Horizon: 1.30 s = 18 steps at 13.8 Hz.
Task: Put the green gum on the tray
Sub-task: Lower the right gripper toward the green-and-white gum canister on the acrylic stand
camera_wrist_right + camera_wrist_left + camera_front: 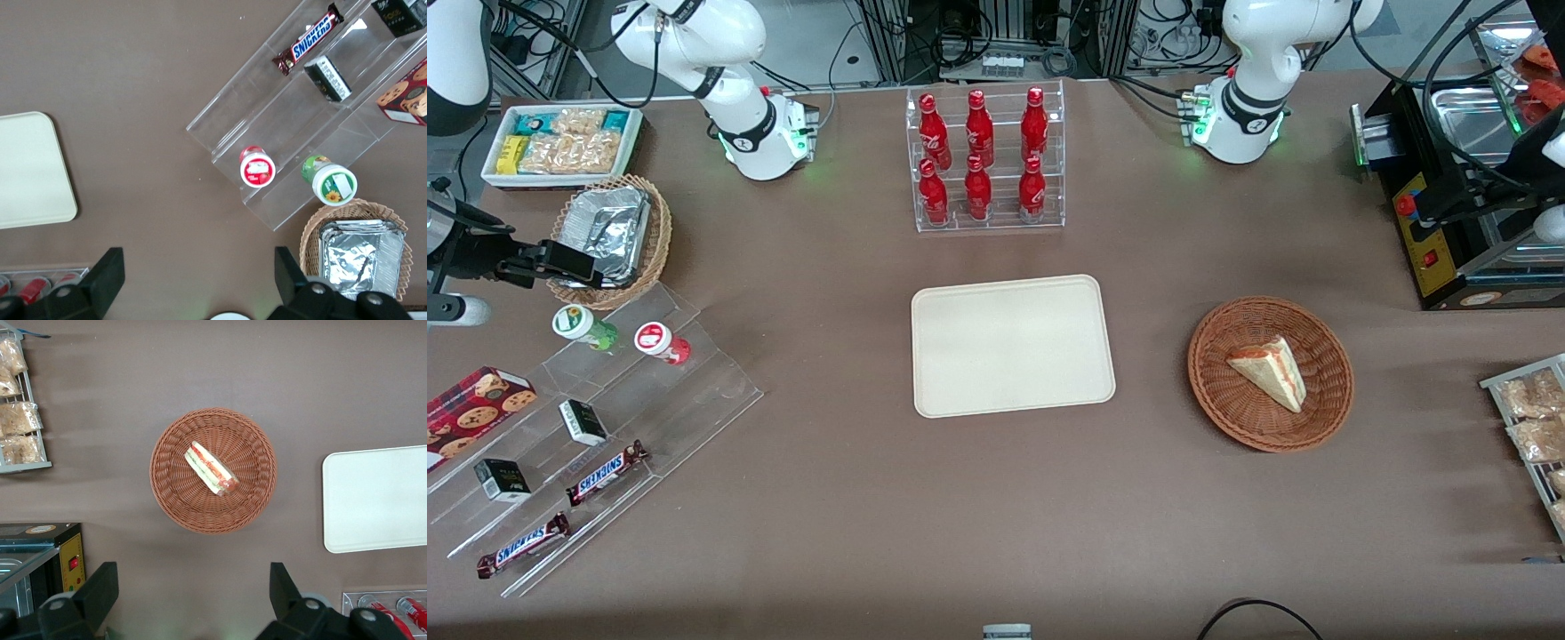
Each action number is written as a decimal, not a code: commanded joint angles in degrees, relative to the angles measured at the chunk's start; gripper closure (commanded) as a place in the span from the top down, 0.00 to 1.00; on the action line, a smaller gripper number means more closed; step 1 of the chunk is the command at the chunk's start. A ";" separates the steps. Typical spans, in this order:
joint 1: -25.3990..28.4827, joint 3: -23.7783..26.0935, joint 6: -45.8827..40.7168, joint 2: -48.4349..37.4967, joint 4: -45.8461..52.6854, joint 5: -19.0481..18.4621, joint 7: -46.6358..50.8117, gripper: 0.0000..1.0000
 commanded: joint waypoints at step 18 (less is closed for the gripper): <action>-9.24 -0.97 21.54 -1.43 -18.31 -1.00 -41.46 1.00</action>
